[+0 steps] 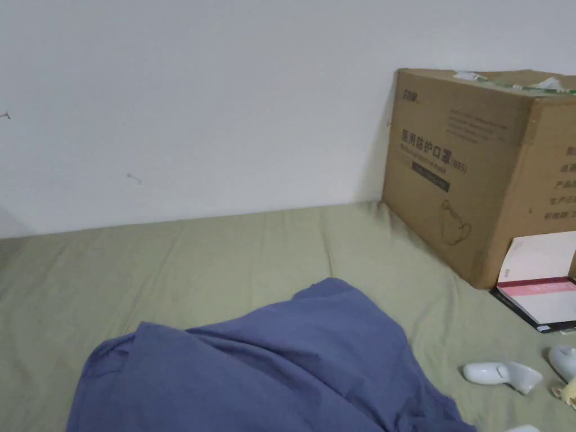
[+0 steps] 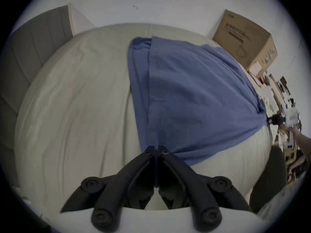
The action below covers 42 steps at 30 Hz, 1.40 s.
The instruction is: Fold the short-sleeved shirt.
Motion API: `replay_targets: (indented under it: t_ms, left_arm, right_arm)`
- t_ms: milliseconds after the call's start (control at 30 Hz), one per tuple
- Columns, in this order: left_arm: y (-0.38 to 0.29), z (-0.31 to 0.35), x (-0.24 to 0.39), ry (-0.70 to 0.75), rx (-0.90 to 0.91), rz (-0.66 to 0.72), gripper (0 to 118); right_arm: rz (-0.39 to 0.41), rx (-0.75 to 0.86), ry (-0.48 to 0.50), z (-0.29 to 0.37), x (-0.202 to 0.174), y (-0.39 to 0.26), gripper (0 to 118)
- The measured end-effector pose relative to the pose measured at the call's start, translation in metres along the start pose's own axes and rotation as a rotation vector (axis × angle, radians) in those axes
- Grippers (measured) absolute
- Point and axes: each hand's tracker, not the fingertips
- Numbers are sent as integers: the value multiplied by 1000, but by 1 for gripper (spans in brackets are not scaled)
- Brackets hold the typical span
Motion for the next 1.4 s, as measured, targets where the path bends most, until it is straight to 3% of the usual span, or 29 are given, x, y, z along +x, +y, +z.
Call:
replay_targets:
  t_ms: [233,433,467,500,567,600,633,667,700,833,933,967,1000,1033,1067,1100,1200,1233,1333,1400]
  left_arm:
    - [-40,34,16,-18,-67,-22,1]
    - [-46,51,20,-7,-56,-31,2]
    - [-46,54,22,-3,-50,-37,5]
    - [-46,57,24,12,-48,-46,16]
    - [-50,61,21,39,-41,-69,57]
    - [-53,66,20,37,-31,-67,86]
    - [-55,72,20,33,-9,-55,106]
    - [-57,79,20,26,25,-35,116]
    - [-59,85,18,13,78,-11,116]
    - [-63,127,29,-3,325,99,115]
    - [-72,156,51,72,563,113,112]
    - [-75,161,57,67,624,117,103]
    - [-79,167,62,70,682,127,78]
    - [-80,174,68,71,720,138,48]
    - [-80,179,71,55,737,140,17]
    - [-75,181,75,53,713,132,3]
    - [-60,185,76,95,649,105,3]
    - [-52,183,73,106,590,118,3]
    - [-24,154,40,-28,221,203,3]
    - [-22,124,29,-78,103,221,3]
  right_arm:
    - [-49,-56,24,19,5,-28,0]
    - [14,-83,7,29,-7,-37,0]
    - [18,-74,0,30,-10,-38,1]
    - [23,-60,-14,33,-12,-40,4]
    - [39,-20,-45,39,-19,-43,22]
    - [43,19,-61,45,-23,-45,52]
    - [42,62,-60,51,-26,-47,82]
    - [30,107,-53,57,-29,-50,106]
    - [12,150,-27,64,-31,-50,118]
    - [-73,363,29,101,-52,-55,118]
    - [-52,559,-15,130,-81,-63,117]
    - [-32,631,-9,141,-90,-65,116]
    - [-19,696,-5,150,-98,-67,109]
    - [-24,771,13,161,-107,-71,92]
    - [-22,828,51,170,-114,-74,59]
    - [-18,865,80,177,-121,-75,0]
    - [15,887,-5,187,-137,-69,0]
    - [31,866,12,188,-141,-67,0]
    - [49,839,56,183,-143,-61,0]
    - [52,802,64,176,-142,-57,0]
